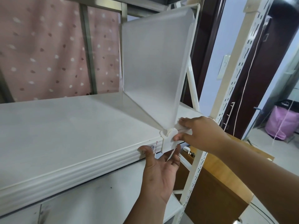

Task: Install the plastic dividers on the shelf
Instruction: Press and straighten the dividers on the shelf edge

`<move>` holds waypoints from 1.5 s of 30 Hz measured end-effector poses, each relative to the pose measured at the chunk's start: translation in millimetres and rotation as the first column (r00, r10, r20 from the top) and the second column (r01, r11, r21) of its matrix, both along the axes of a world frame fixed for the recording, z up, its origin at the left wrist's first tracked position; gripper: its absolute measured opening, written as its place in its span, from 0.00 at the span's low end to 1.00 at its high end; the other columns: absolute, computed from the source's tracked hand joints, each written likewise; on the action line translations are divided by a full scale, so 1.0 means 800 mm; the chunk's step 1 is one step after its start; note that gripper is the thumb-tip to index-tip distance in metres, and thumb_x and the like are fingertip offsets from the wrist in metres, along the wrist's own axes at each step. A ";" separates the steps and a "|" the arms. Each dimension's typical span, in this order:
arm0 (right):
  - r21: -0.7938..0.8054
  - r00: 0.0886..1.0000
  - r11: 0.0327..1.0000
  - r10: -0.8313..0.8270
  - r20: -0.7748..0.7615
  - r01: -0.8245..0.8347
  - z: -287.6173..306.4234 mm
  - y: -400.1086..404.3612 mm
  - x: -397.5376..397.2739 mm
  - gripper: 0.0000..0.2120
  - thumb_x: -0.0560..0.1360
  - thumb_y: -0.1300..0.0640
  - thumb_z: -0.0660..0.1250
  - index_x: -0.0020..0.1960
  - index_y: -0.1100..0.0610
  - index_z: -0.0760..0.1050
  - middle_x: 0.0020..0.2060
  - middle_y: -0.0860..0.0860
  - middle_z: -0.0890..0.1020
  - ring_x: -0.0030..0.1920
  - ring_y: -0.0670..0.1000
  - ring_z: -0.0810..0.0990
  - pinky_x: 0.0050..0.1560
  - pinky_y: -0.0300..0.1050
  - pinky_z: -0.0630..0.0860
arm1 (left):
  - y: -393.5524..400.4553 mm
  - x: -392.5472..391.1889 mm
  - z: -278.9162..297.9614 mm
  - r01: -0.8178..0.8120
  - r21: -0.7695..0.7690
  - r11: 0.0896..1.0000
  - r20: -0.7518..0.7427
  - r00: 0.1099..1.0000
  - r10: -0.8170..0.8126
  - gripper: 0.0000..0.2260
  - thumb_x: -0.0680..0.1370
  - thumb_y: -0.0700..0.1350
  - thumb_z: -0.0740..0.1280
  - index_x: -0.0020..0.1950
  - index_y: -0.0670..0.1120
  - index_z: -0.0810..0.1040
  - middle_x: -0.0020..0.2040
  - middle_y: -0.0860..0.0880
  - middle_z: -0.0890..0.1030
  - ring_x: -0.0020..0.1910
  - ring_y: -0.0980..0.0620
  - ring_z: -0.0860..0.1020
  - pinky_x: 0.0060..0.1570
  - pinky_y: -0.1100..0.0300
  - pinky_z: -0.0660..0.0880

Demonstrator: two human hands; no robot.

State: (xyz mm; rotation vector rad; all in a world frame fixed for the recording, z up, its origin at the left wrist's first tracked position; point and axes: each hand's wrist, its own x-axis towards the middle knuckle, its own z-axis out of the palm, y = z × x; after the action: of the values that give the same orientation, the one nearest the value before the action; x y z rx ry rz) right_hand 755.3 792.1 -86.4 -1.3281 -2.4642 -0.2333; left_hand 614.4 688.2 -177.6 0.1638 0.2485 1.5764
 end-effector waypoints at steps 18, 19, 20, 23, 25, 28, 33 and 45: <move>0.068 0.970 0.968 -0.244 0.011 0.243 0.009 -0.056 -0.037 0.59 0.50 0.11 0.37 0.56 0.48 0.80 0.42 0.44 0.82 0.39 0.47 0.78 0.42 0.43 0.78 | -0.027 -0.013 0.014 -0.157 -0.075 0.985 -0.117 0.982 0.147 0.33 0.69 0.54 0.77 0.73 0.48 0.78 0.67 0.34 0.82 0.54 0.38 0.84 0.39 0.58 0.76; 0.078 0.968 0.965 -0.252 0.013 0.251 0.008 -0.058 -0.038 0.58 0.50 0.11 0.36 0.55 0.49 0.80 0.40 0.45 0.81 0.39 0.48 0.77 0.40 0.43 0.77 | -0.029 -0.014 0.015 -0.162 -0.077 0.984 -0.104 0.983 0.153 0.33 0.69 0.53 0.77 0.73 0.48 0.78 0.67 0.34 0.82 0.53 0.38 0.85 0.39 0.58 0.77; 0.088 0.966 0.962 -0.260 0.012 0.258 0.008 -0.060 -0.040 0.58 0.50 0.11 0.37 0.54 0.50 0.79 0.39 0.45 0.80 0.38 0.48 0.77 0.38 0.43 0.76 | -0.031 -0.015 0.016 -0.165 -0.085 0.983 -0.092 0.983 0.158 0.33 0.69 0.53 0.78 0.73 0.48 0.78 0.67 0.35 0.82 0.51 0.39 0.86 0.38 0.58 0.78; 0.101 0.962 0.957 -0.273 -0.007 0.273 0.004 -0.065 -0.044 0.57 0.52 0.11 0.38 0.53 0.51 0.79 0.40 0.46 0.82 0.37 0.48 0.76 0.37 0.43 0.76 | -0.038 -0.018 0.021 -0.164 -0.115 0.980 -0.071 0.985 0.157 0.33 0.68 0.53 0.78 0.73 0.45 0.79 0.65 0.34 0.83 0.45 0.40 0.88 0.34 0.60 0.78; 0.102 0.961 0.956 -0.273 -0.044 0.276 -0.001 -0.067 -0.044 0.57 0.52 0.10 0.39 0.55 0.51 0.78 0.42 0.46 0.83 0.39 0.49 0.80 0.38 0.44 0.76 | -0.041 -0.020 0.025 -0.148 -0.134 0.980 -0.072 0.988 0.139 0.31 0.69 0.52 0.78 0.71 0.44 0.80 0.64 0.34 0.84 0.46 0.40 0.87 0.38 0.58 0.77; 0.098 0.955 0.951 -0.289 -0.069 0.294 -0.009 -0.069 -0.046 0.60 0.53 0.11 0.37 0.60 0.51 0.76 0.50 0.48 0.84 0.46 0.52 0.84 0.43 0.47 0.80 | -0.042 -0.025 0.023 -0.115 -0.161 0.980 -0.114 0.989 0.097 0.28 0.72 0.51 0.78 0.71 0.44 0.80 0.64 0.34 0.84 0.55 0.36 0.86 0.46 0.55 0.77; 0.012 0.953 0.957 -0.288 -0.095 0.291 -0.017 -0.074 -0.052 0.61 0.55 0.13 0.39 0.70 0.54 0.68 0.63 0.50 0.78 0.60 0.55 0.80 0.54 0.51 0.80 | -0.053 -0.051 0.024 -0.134 -0.109 0.985 -0.245 0.964 0.104 0.27 0.73 0.47 0.77 0.70 0.39 0.80 0.65 0.34 0.84 0.66 0.36 0.82 0.66 0.46 0.77; -0.202 0.898 0.888 -0.433 -0.070 0.413 0.007 -0.119 -0.095 0.24 0.77 0.36 0.63 0.39 0.57 0.74 0.36 0.52 0.80 0.35 0.51 0.78 0.36 0.45 0.75 | -0.157 -0.169 0.045 0.226 -0.277 0.934 -0.611 0.709 -0.352 0.26 0.80 0.58 0.72 0.68 0.39 0.78 0.60 0.39 0.88 0.56 0.39 0.86 0.56 0.46 0.82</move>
State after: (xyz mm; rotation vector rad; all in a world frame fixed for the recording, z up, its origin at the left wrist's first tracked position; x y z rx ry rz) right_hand 679.5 696.9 -80.4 -1.8992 -2.1144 -0.0285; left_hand 478.8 562.9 -141.5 0.5913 0.8778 1.1168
